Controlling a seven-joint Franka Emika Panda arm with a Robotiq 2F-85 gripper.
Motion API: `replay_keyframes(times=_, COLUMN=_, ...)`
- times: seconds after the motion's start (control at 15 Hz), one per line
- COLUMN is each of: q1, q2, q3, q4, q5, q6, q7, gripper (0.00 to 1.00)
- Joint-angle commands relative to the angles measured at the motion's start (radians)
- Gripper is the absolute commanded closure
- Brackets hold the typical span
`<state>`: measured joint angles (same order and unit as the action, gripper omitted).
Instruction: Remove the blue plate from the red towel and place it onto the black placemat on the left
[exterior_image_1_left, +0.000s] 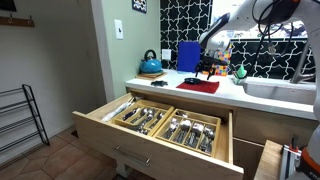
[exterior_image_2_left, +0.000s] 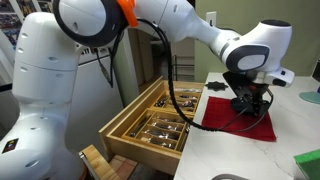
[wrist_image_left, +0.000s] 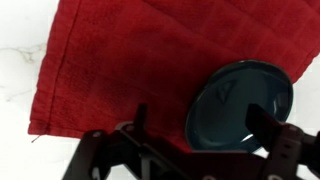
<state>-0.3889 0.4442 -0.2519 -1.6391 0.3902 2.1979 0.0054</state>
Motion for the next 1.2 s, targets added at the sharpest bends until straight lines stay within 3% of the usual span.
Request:
replay_keyframes(times=0.0, q1=-0.036, q2=0.069, q3=0.030, q4=0.078, q5=0.035, q6=-0.011, q7=0.032, gripper=0.04)
replay_keyframes(times=0.2, q1=-0.047, q2=0.094, q3=0.042, q4=0.109, q5=0.039, q6=-0.014, q7=0.047, gripper=0.18)
replay_keyframes(times=0.27, q1=-0.050, q2=0.101, q3=0.044, q4=0.118, q5=0.037, q6=-0.014, q7=0.052, gripper=0.28)
replay_keyframes(times=0.33, q1=-0.051, q2=0.108, q3=0.044, q4=0.127, q5=0.033, q6=-0.014, q7=0.060, gripper=0.30)
replay_keyframes(times=0.4, q1=-0.053, q2=0.112, q3=0.046, q4=0.133, q5=0.032, q6=-0.014, q7=0.065, gripper=0.25)
replay_keyframes(times=0.47, q1=-0.054, q2=0.118, q3=0.047, q4=0.140, q5=0.030, q6=-0.014, q7=0.072, gripper=0.40)
replay_keyframes(times=0.6, q1=-0.055, q2=0.125, q3=0.049, q4=0.152, q5=0.028, q6=-0.014, q7=0.078, gripper=0.40)
replay_keyframes(times=0.73, q1=-0.057, q2=0.132, q3=0.052, q4=0.162, q5=0.027, q6=-0.016, q7=0.085, gripper=0.64)
replay_keyframes(times=0.87, q1=-0.056, q2=0.135, q3=0.052, q4=0.166, q5=0.023, q6=-0.014, q7=0.090, gripper=0.74)
replay_keyframes(times=1.0, q1=-0.055, q2=0.140, q3=0.051, q4=0.172, q5=0.020, q6=-0.013, q7=0.095, gripper=0.93)
replay_keyframes(times=1.13, q1=-0.056, q2=0.144, q3=0.051, q4=0.177, q5=0.018, q6=-0.015, q7=0.096, gripper=0.99)
